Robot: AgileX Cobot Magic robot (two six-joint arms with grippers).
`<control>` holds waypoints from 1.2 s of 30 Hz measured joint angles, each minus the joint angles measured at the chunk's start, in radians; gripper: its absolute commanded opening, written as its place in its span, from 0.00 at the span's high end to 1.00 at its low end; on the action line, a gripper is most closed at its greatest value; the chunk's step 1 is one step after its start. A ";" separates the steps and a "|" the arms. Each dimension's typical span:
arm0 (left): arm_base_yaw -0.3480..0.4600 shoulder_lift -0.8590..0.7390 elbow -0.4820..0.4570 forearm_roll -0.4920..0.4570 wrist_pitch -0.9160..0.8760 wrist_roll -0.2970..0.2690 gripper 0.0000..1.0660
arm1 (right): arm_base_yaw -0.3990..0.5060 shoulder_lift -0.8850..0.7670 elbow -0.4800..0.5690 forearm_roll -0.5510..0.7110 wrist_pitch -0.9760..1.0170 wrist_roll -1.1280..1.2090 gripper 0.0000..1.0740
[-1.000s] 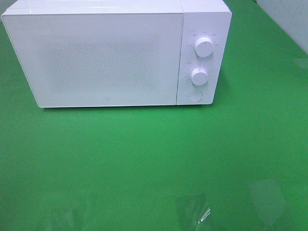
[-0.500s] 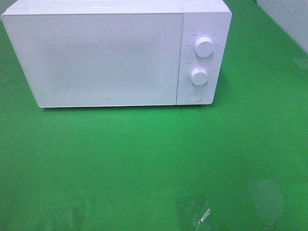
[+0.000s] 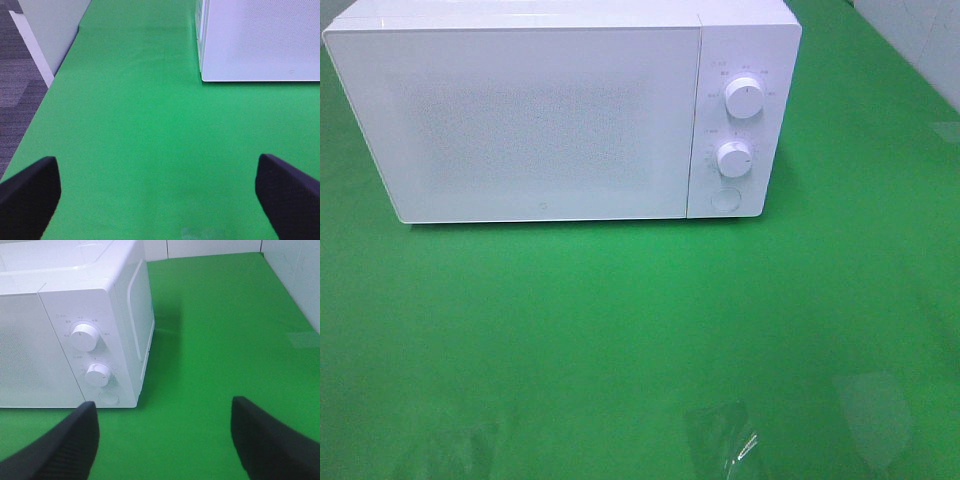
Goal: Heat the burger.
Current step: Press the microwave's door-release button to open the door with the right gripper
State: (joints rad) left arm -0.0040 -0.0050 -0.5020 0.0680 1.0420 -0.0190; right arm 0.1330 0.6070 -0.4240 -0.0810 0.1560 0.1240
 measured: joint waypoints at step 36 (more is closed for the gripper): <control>0.000 0.000 0.000 0.000 0.000 0.000 0.08 | 0.025 0.701 0.004 0.072 -0.849 -0.030 0.32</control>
State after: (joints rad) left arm -0.0040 -0.0050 -0.5020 0.0680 1.0420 -0.0190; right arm 0.1580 1.3080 -0.4200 -0.0090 -0.6930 0.0940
